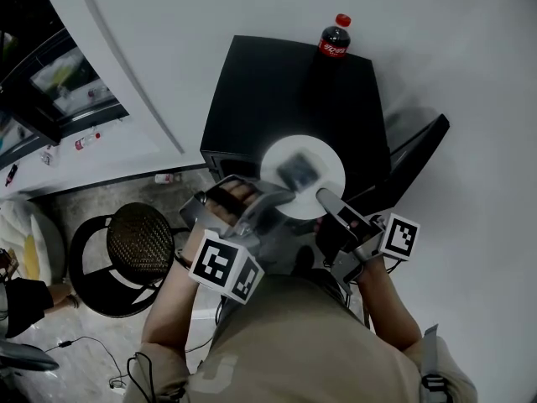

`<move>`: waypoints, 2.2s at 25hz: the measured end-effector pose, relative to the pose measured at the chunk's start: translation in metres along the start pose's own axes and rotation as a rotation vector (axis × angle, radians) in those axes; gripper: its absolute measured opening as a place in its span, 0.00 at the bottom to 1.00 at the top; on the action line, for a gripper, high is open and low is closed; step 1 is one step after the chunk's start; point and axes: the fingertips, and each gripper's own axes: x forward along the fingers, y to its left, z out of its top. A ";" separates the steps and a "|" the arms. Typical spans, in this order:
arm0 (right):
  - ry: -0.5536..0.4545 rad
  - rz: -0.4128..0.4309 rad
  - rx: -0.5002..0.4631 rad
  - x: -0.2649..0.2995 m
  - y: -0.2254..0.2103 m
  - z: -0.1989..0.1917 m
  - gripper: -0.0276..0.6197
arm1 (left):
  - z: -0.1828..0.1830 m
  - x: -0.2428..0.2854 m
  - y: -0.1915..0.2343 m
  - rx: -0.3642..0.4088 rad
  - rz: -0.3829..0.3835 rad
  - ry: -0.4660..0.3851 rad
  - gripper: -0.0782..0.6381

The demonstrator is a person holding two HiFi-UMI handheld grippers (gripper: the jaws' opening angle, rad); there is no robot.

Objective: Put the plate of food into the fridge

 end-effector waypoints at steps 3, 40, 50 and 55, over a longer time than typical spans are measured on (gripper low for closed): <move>-0.007 0.003 0.030 -0.002 0.000 -0.007 0.14 | 0.001 -0.005 -0.005 -0.002 0.003 -0.006 0.23; -0.016 -0.004 0.166 -0.061 -0.011 -0.054 0.12 | 0.039 -0.022 -0.067 -0.064 -0.034 0.016 0.24; 0.020 0.005 0.180 -0.106 -0.012 -0.058 0.12 | 0.078 -0.015 -0.092 -0.098 -0.038 0.057 0.25; 0.031 0.004 0.210 -0.131 -0.020 -0.062 0.12 | 0.096 -0.008 -0.110 -0.109 -0.056 0.090 0.25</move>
